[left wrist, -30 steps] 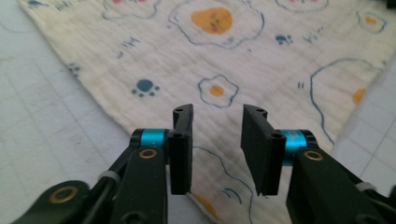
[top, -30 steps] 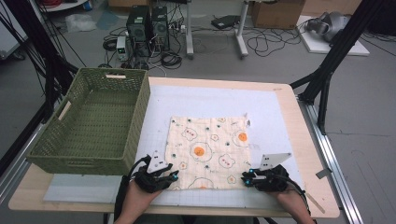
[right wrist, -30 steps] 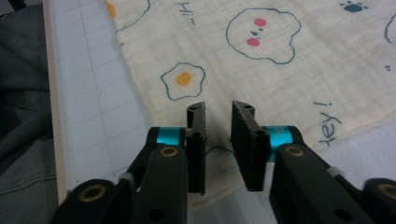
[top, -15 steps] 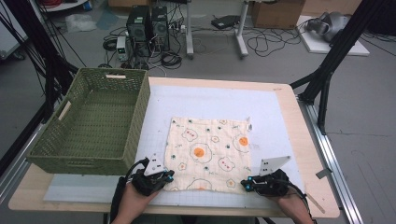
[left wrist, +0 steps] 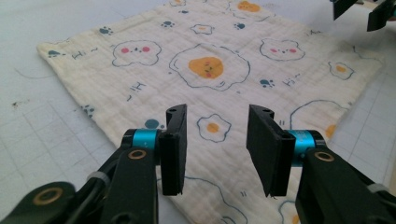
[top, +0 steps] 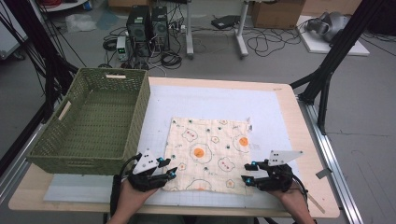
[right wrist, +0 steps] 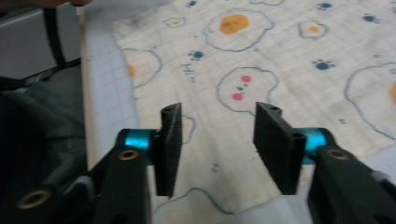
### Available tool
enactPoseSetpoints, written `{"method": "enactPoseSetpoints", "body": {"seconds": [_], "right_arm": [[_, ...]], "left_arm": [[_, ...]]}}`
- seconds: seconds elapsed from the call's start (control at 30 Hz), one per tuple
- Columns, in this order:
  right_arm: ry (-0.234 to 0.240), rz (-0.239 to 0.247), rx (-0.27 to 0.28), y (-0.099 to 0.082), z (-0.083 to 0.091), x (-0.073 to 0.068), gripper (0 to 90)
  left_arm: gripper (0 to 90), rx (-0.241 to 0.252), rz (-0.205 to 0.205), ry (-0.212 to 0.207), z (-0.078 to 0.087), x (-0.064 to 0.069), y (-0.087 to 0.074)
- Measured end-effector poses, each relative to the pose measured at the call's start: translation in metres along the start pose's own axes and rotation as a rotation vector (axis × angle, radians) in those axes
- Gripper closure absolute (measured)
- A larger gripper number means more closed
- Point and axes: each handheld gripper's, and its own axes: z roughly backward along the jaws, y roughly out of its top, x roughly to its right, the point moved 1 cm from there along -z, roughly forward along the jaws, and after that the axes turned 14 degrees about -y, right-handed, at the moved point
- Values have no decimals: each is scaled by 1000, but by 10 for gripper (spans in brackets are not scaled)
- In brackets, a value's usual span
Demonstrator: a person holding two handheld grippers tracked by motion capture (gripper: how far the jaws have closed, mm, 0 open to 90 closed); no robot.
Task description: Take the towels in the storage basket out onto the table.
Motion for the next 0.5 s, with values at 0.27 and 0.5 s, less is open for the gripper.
{"method": "enactPoseSetpoints", "body": {"seconds": [0.27, 0.5], "right_arm": [[-33, -24, 24, 1, 1, 7, 398], [-44, -19, 18, 1, 0, 8, 385]], "left_arm": [[498, -3, 4, -3, -3, 0, 1], [491, -10, 0, 0, -5, 0, 1]]}}
